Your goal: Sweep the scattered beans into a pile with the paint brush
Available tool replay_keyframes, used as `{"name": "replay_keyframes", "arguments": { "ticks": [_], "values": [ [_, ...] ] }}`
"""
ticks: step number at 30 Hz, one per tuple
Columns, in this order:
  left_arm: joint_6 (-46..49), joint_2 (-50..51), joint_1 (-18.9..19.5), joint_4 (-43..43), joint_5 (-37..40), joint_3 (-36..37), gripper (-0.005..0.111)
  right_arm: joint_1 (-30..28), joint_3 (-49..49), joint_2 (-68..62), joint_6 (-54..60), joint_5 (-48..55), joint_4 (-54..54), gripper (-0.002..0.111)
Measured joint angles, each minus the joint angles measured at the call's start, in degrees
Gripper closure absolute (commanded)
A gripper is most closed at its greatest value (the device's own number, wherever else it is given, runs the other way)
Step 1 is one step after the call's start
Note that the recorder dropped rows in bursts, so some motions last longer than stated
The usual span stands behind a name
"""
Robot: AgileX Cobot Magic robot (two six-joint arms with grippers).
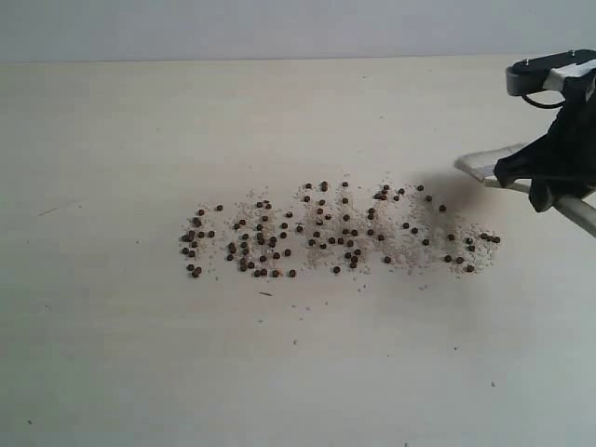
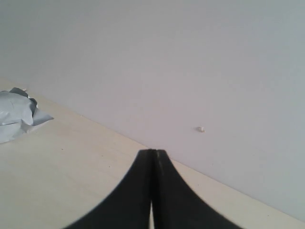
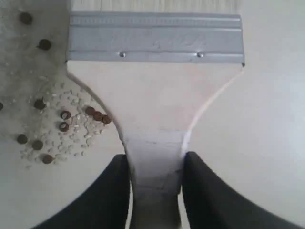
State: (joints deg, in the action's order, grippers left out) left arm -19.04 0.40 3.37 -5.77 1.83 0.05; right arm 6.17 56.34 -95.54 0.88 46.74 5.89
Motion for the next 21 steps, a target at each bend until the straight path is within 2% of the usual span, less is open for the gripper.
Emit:
{"name": "replay_keyframes", "arguments": {
  "ticks": [12, 17, 21],
  "values": [
    [0.0, 0.0, 0.0, 0.0, 0.0, 0.0, 0.107, 0.0, 0.0, 8.2, 3.0, 12.9, -1.1, 0.108],
    [-0.5, 0.0, 0.0, 0.0, -0.4, 0.0, 0.107, 0.0, 0.0, 10.5, 7.5, 16.8, -8.2, 0.108],
    [-0.7, 0.0, 0.0, 0.0, -3.6, 0.0, 0.107, 0.0, 0.0, 11.7, 11.8, 18.9, -15.9, 0.108]
  ]
}}
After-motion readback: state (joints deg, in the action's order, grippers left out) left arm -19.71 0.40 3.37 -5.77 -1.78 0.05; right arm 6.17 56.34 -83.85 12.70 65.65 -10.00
